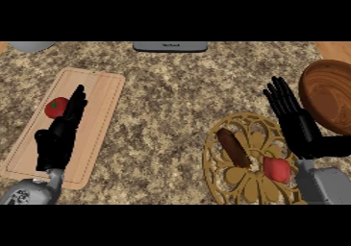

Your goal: Pick the sweet potato from the placemat and place it in the bowl

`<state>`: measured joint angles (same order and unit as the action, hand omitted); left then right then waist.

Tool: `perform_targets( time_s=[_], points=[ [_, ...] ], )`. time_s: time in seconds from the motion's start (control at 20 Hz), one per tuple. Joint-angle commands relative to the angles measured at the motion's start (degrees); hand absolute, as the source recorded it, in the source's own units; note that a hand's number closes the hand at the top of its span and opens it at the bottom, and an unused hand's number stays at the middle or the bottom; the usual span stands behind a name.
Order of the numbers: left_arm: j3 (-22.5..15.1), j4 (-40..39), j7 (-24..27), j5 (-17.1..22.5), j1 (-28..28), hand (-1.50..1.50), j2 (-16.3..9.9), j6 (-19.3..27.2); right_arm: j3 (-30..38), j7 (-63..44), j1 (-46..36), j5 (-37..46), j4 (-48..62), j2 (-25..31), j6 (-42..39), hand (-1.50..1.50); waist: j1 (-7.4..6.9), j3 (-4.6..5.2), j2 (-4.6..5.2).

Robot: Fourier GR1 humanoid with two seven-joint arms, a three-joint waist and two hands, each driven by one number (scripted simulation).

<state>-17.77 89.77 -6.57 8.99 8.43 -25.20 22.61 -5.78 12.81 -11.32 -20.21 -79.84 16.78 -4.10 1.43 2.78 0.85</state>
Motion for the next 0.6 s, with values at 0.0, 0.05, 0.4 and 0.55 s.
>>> perform_targets(
  time_s=[0.0, 0.05, 0.4, 0.55],
  points=[
    [0.6, -0.2, 2.7, 0.8, -2.1, 0.00, 1.3, -0.3, -2.8, -2.1, -1.3, 5.3, -6.0, 4.1, 0.0, 1.50, -1.19, -2.60, -1.17],
    [1.8, -1.3, 2.2, 0.1, 0.0, 0.00, 0.5, 0.5, -6.4, -0.1, -4.8, 10.5, -7.3, 5.0, -0.3, 1.50, -1.65, -2.53, -1.16],
    [5.7, -1.8, 0.4, 1.6, -0.9, 0.00, -3.2, 0.0, -9.2, -8.5, -11.0, 40.2, -10.4, 29.7, 1.9, -1.50, 1.62, -1.53, -3.43],
    [8.7, -1.7, 1.6, 3.9, -3.4, 0.00, -3.7, -0.5, -11.7, -12.0, -4.9, 46.4, -22.0, 27.4, 9.0, -1.50, 2.34, -2.44, -2.82]
  ],
)
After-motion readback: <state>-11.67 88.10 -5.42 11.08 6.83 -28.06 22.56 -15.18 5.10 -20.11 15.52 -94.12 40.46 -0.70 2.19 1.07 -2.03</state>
